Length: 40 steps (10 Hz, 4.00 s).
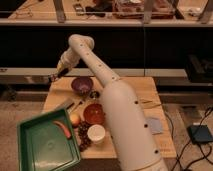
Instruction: Place brush in paper cup
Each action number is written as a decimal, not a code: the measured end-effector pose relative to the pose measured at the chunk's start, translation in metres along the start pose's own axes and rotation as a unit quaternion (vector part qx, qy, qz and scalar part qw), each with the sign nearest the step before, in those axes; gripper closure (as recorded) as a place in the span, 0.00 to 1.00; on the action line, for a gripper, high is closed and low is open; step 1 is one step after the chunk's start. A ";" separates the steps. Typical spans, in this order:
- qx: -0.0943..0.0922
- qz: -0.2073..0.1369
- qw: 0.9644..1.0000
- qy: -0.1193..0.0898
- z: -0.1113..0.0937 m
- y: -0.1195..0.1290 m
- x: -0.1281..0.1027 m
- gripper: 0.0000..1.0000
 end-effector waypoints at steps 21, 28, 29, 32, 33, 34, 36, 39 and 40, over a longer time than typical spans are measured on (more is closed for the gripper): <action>0.026 -0.246 0.963 -0.107 -0.240 0.062 -0.220 1.00; 0.030 -0.316 0.933 -0.169 -0.266 0.082 -0.252 1.00; 0.035 -0.326 0.928 -0.178 -0.269 0.081 -0.258 1.00; 0.058 -0.357 0.912 -0.194 -0.272 0.073 -0.266 1.00; 0.065 -0.365 0.907 -0.198 -0.273 0.071 -0.269 1.00; 0.070 -0.370 0.904 -0.202 -0.273 0.069 -0.272 1.00; 0.068 -0.374 0.901 -0.211 -0.267 0.066 -0.284 1.00; 0.048 -0.373 0.901 -0.217 -0.245 0.061 -0.304 1.00; 0.042 -0.371 0.902 -0.219 -0.240 0.062 -0.308 1.00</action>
